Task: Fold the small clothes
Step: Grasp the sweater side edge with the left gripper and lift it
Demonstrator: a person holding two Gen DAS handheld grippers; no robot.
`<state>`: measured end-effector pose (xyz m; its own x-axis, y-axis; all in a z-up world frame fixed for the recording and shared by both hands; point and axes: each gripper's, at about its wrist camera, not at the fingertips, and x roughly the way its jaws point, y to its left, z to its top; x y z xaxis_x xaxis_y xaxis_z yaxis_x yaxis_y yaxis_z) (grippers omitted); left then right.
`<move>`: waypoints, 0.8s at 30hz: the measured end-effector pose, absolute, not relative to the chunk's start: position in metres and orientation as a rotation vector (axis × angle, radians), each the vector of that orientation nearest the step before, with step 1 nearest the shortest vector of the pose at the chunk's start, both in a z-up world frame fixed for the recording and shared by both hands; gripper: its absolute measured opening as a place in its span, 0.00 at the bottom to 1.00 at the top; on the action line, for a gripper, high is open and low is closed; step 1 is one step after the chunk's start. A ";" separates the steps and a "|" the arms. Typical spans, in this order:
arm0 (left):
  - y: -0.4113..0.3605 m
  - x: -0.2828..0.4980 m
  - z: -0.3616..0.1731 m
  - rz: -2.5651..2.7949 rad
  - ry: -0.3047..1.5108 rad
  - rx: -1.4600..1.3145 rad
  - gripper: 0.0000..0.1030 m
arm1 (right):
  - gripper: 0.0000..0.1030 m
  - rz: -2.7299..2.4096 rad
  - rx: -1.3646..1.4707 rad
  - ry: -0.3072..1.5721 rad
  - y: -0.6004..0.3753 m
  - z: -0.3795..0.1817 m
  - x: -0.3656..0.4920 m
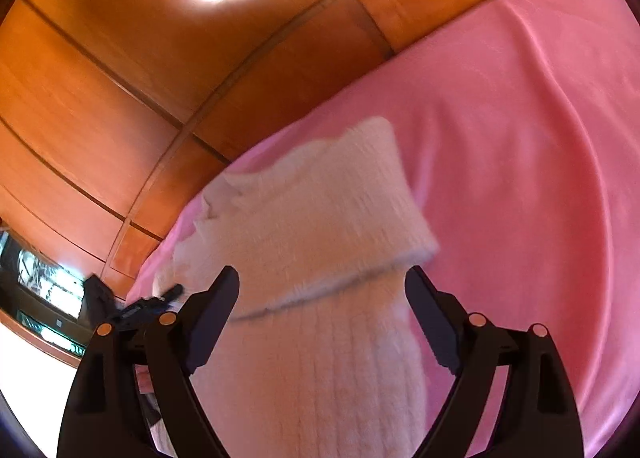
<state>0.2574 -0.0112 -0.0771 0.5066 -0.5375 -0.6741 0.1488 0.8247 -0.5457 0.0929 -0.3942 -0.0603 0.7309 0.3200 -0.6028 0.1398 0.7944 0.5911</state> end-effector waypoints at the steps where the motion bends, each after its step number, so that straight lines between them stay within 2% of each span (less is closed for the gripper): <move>1: -0.007 0.258 -0.067 -0.425 0.922 -0.453 0.08 | 0.83 0.120 0.648 0.754 -0.388 -0.059 0.102; 4: 0.002 0.264 -0.056 -0.378 0.884 -0.421 0.08 | 0.83 0.119 0.587 0.778 -0.371 -0.066 0.129; 8: 0.004 0.272 -0.080 -0.255 0.950 -0.303 0.12 | 0.83 0.041 0.454 0.879 -0.342 -0.103 0.159; 10: 0.004 0.270 -0.099 -0.239 1.002 -0.249 0.26 | 0.86 0.003 0.358 0.861 -0.329 -0.108 0.160; 12: 0.005 0.262 -0.101 -0.253 0.979 -0.243 0.33 | 0.91 -0.022 0.296 0.860 -0.320 -0.111 0.159; 14: 0.012 0.253 -0.098 -0.255 0.980 -0.258 0.49 | 0.98 -0.044 0.212 0.884 -0.308 -0.115 0.160; 15: 0.016 0.249 -0.097 -0.257 0.980 -0.273 0.60 | 0.98 -0.069 0.167 0.896 -0.301 -0.117 0.162; 16: 0.025 0.241 -0.094 -0.254 0.976 -0.306 0.63 | 0.98 -0.086 0.141 0.901 -0.297 -0.117 0.163; 24: 0.124 0.175 -0.082 -0.193 0.897 -0.585 0.63 | 0.98 -0.099 0.124 0.892 -0.293 -0.120 0.161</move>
<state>0.1753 0.1241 -0.0824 0.6194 -0.3944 -0.6788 -0.0806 0.8281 -0.5547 0.1608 -0.2931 -0.1201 0.6243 -0.0340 -0.7804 0.1373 0.9883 0.0668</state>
